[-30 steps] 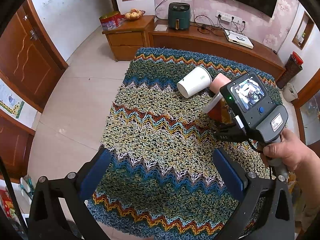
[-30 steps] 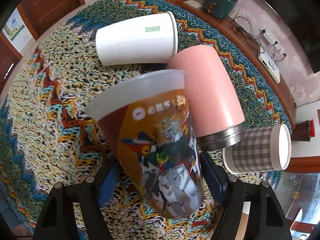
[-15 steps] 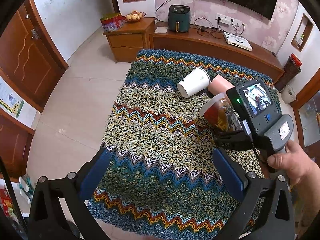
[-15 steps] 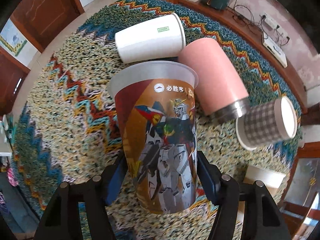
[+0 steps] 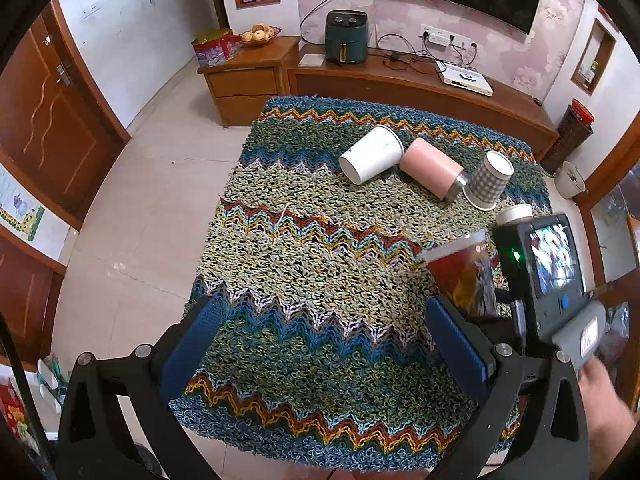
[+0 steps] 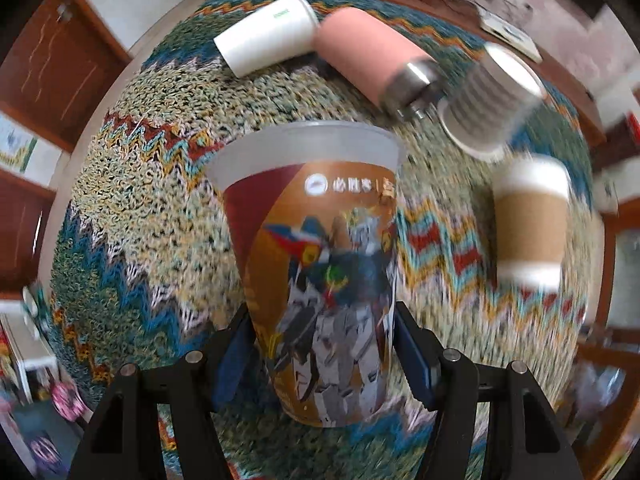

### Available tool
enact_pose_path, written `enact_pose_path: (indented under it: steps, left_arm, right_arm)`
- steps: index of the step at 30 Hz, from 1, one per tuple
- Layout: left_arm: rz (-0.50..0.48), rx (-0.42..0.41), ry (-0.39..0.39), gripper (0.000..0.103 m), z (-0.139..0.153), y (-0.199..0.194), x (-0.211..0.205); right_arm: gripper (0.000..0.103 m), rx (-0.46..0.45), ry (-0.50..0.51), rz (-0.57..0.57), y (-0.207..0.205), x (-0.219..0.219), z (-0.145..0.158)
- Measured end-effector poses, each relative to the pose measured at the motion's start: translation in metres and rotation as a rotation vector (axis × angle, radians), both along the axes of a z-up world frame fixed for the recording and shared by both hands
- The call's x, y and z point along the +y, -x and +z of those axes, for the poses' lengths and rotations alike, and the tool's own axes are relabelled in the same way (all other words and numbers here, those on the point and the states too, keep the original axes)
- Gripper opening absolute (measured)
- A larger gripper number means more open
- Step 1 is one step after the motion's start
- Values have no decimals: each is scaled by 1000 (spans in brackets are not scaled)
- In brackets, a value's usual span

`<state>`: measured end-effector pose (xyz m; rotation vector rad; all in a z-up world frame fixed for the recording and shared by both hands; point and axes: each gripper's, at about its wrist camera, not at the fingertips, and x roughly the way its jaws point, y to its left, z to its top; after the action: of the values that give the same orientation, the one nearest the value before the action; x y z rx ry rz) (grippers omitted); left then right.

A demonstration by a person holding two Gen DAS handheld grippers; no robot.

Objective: Flip cup upright
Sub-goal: 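Lift the orange printed cup with the right gripper toward the left gripper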

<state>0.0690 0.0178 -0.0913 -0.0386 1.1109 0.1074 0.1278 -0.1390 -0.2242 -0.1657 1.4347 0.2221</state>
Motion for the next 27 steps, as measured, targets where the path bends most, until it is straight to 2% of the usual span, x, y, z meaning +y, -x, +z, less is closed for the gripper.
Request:
enact_pose_path:
  steps: [12,27]
  left_arm:
    - [-8,-17,4,102,-8,19,-14]
    - [19,-1,-3,102,-36,50,-35]
  right_arm:
    - [67,28,-81,-169,62,-23,10]
    - [68,34,-68,-189,102,-38,-21]
